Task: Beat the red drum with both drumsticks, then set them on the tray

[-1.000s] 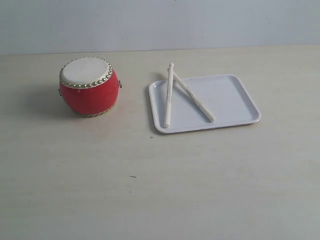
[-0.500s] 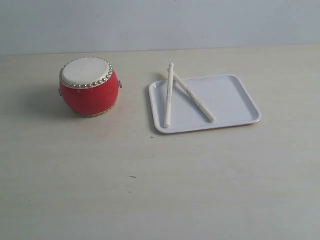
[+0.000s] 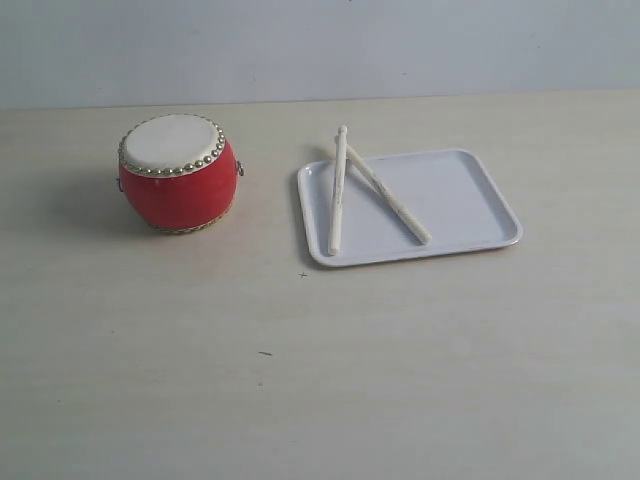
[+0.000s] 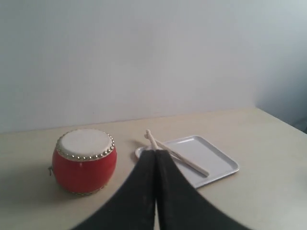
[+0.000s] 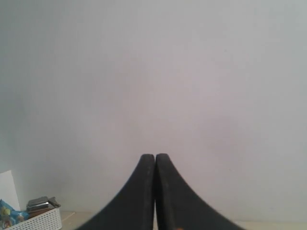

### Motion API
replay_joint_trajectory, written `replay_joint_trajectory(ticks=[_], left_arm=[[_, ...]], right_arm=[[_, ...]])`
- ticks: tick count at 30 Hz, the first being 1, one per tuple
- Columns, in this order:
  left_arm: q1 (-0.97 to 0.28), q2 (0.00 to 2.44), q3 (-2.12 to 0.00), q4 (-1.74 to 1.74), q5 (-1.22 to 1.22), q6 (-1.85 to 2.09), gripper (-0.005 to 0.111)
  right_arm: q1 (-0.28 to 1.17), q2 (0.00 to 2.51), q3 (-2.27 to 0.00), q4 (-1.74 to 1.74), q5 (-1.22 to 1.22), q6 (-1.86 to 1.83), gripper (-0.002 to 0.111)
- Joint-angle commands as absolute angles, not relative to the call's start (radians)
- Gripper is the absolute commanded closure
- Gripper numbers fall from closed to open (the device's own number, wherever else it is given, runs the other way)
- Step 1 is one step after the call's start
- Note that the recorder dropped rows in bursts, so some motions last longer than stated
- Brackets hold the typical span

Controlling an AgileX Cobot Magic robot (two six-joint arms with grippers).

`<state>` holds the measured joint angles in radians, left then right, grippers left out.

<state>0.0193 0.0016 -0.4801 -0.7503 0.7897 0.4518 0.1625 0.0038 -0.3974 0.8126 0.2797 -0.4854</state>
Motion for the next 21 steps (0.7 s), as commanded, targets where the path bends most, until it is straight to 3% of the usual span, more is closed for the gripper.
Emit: replay_joint_trajectory(ticks=[1,21], left_arm=[[0.024,0.000,-0.410,-0.796,0.753,0.463,0.107],[0.024,0.000,-0.059,-1.281,0.592,0.893,0.107]], right_arm=[[0.163,0.000,-0.282,0.814,0.175,-0.488,0.108],[0.163,0.000,-0.014,0.836,0.019,-0.488,0.108]])
